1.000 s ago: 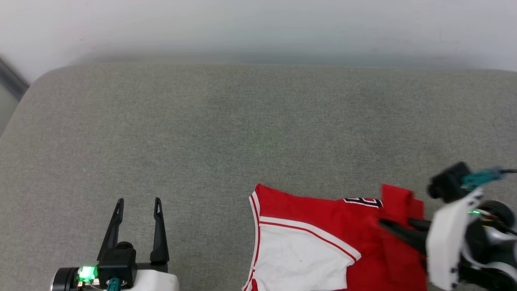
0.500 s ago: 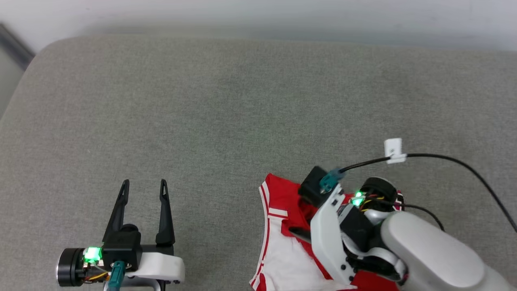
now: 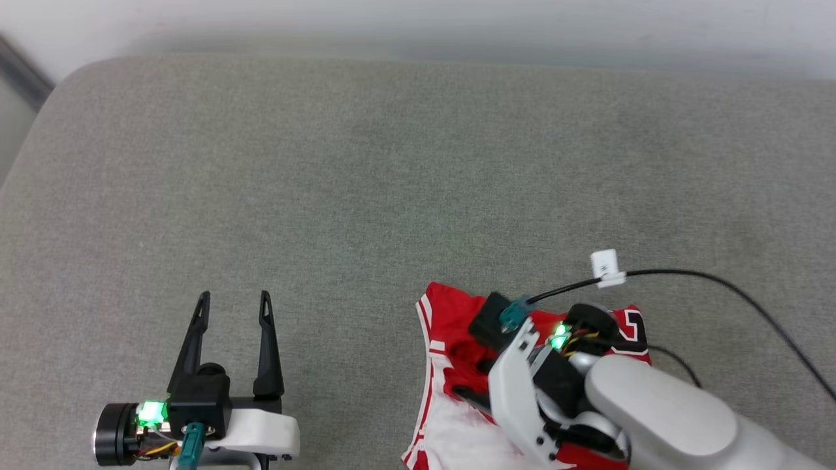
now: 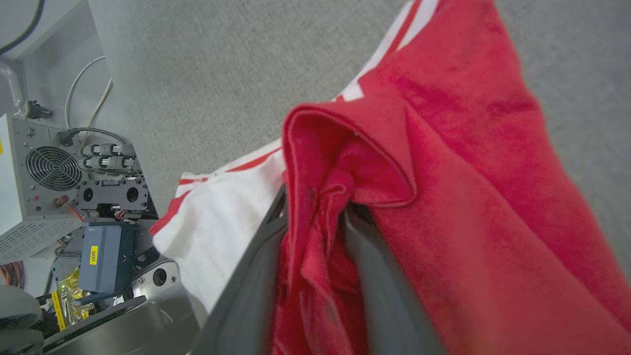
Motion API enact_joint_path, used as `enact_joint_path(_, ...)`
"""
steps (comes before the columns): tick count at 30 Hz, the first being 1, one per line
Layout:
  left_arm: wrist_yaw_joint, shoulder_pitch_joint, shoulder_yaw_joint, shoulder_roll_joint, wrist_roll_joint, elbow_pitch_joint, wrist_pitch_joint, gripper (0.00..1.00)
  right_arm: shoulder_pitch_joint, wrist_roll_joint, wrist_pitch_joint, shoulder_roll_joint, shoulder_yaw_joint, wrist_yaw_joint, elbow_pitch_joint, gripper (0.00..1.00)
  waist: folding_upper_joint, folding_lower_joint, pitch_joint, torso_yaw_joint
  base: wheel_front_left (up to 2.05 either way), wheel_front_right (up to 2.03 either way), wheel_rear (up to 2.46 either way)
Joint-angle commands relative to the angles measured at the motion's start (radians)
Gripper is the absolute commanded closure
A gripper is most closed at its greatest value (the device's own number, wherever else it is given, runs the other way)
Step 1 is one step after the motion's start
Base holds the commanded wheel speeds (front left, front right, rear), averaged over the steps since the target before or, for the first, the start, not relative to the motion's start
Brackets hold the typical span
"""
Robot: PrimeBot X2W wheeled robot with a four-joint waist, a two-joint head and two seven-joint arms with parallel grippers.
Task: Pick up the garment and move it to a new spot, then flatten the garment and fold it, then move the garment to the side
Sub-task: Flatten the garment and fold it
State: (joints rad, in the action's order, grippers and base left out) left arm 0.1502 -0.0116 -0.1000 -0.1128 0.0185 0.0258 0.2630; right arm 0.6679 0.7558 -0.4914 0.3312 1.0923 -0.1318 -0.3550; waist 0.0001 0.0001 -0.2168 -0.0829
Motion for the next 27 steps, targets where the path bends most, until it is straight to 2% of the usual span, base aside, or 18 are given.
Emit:
enact_joint_path(1,0.004,0.010,-0.001,0.004,-0.008,0.000,0.002,0.00,0.024,-0.010,0.027,0.025,-0.007,0.002,0.014,0.00,-0.0001,-0.0001,0.021,0.012,0.00,0.00,0.00)
enact_joint_path(7,0.012,0.045,0.001,0.003,-0.012,-0.011,0.002,0.00,0.023,-0.015,0.164,0.107,-0.101,0.002,0.141,0.00,-0.0001,-0.0001,0.076,0.044,0.00,0.00,0.00)
enact_joint_path(9,0.014,0.059,0.002,0.002,-0.011,-0.017,0.002,0.00,0.011,-0.051,0.229,0.134,-0.173,0.002,0.168,0.00,-0.0001,-0.0001,0.090,0.054,0.00,0.00,0.00)
enact_joint_path(12,0.014,0.076,0.005,-0.001,-0.008,-0.025,0.002,0.00,-0.040,-0.118,0.340,0.140,-0.310,0.002,0.175,0.00,-0.0001,-0.0001,0.108,0.071,0.00,0.00,0.00)
enact_joint_path(15,0.009,0.087,0.003,-0.003,-0.007,-0.030,0.002,0.00,-0.109,-0.216,0.457,0.118,-0.472,0.002,0.159,0.00,-0.0001,-0.0001,0.121,0.083,0.00,0.00,0.00)
enact_joint_path(21,0.002,0.102,0.000,-0.006,-0.004,-0.033,0.002,0.00,-0.287,-0.415,0.648,0.035,-0.753,0.002,0.137,0.00,-0.0001,-0.0001,0.138,0.099,0.00,0.00,0.00)
enact_joint_path(27,-0.006,0.108,-0.003,-0.004,0.000,-0.030,0.002,0.00,-0.448,-0.542,0.741,-0.072,-0.949,0.002,0.152,0.00,-0.0001,-0.0001,0.149,0.105,0.00,0.00,0.00)
